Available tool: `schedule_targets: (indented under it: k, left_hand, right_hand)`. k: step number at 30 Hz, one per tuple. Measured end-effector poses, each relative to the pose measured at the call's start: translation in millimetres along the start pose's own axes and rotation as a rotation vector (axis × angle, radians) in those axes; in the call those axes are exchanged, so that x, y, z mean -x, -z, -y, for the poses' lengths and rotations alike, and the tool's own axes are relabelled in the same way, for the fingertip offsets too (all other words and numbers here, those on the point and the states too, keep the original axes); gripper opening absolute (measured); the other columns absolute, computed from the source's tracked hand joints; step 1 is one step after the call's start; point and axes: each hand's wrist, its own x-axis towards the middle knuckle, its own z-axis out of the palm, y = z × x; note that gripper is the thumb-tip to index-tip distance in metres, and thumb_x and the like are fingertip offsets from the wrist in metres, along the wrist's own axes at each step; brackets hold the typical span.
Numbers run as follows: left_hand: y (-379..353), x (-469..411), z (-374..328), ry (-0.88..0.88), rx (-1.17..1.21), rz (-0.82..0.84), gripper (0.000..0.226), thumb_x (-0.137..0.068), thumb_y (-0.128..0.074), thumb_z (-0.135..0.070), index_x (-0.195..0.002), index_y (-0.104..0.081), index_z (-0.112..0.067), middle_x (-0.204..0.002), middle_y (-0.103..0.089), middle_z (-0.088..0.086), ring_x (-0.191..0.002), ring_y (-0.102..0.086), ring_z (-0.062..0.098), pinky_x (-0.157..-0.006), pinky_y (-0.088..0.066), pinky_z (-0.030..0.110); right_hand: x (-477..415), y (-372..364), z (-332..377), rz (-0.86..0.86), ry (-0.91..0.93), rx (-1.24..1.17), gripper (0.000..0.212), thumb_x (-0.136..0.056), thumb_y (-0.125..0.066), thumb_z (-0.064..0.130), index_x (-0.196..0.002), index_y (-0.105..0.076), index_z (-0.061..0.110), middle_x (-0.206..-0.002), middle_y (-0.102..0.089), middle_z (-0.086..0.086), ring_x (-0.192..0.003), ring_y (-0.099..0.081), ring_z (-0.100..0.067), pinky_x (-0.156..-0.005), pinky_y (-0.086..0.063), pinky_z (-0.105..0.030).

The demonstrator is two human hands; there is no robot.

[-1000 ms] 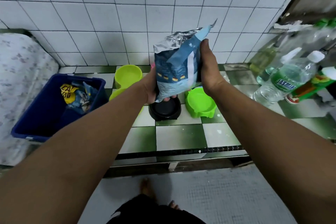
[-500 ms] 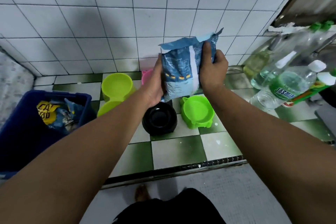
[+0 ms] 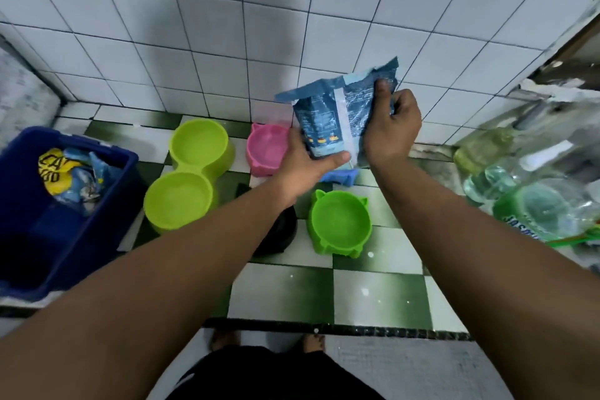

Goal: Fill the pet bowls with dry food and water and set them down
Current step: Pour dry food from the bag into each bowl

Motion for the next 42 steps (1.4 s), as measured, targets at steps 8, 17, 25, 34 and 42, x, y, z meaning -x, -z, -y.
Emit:
schedule_targets:
  k: [8,17,25,34,42]
  left_hand:
    - [-43.7,-18.2,6.7,0.146,0.189,-0.022,0.048,-0.085,-0.084,-0.034,-0.125,-0.058,-0.029,-0.124,-0.072,-0.004,-0.114,-0.069,0.023,-0.086,-0.062,0.043]
    - [-50.3,-29.6,8.4,0.272,0.262,-0.030,0.027,-0.090,-0.079,-0.030,-0.112,-0.064,-0.027,-0.112,-0.075,-0.005,-0.103,-0.072,0.019,-0.093,-0.060,0.049]
    - [-51.7,-36.5,10.1,0.370,0.413,-0.083,0.047,-0.093,-0.074,-0.036,-0.134,-0.056,-0.023,-0.131,-0.067,0.008,-0.115,-0.067,0.031,-0.093,-0.059,0.052]
    - [-49.7,-42.2,14.8,0.412,0.468,-0.095,0.053,-0.093,-0.073,-0.040,-0.138,-0.055,-0.017,-0.128,-0.067,0.011,-0.118,-0.066,0.032,-0.093,-0.058,0.057]
    - [-48.9,-43.1,14.6,0.455,0.490,-0.087,0.064,-0.093,-0.062,-0.062,-0.141,-0.053,-0.022,-0.131,-0.065,0.014,-0.115,-0.067,0.034,-0.092,-0.059,0.058]
  right_hand:
    - [-33.0,-2.2,-14.1,0.175,0.134,0.142,0.046,-0.094,-0.060,0.044,-0.065,-0.031,0.025,-0.057,-0.032,0.010,-0.052,-0.031,-0.003,-0.051,-0.026,-0.017]
    - [-47.2,-22.3,-24.7,0.290,0.195,0.260,0.044,-0.094,-0.058,0.048,-0.066,-0.031,0.027,-0.056,-0.035,0.009,-0.054,-0.033,-0.004,-0.054,-0.027,-0.025]
    - [-50.5,-43.6,-18.3,0.449,0.280,0.416,0.040,-0.096,-0.051,0.054,-0.079,-0.043,0.018,-0.063,-0.041,0.008,-0.065,-0.043,-0.017,-0.058,-0.031,-0.031]
    - [-49.2,-51.5,-19.4,0.468,0.309,0.439,0.039,-0.096,-0.051,0.053,-0.079,-0.044,0.018,-0.063,-0.041,0.009,-0.064,-0.043,-0.017,-0.057,-0.030,-0.030]
    - [-48.6,-53.3,-17.4,0.489,0.324,0.466,0.039,-0.096,-0.052,0.053,-0.080,-0.045,0.019,-0.064,-0.042,0.010,-0.067,-0.044,-0.017,-0.060,-0.029,-0.028]
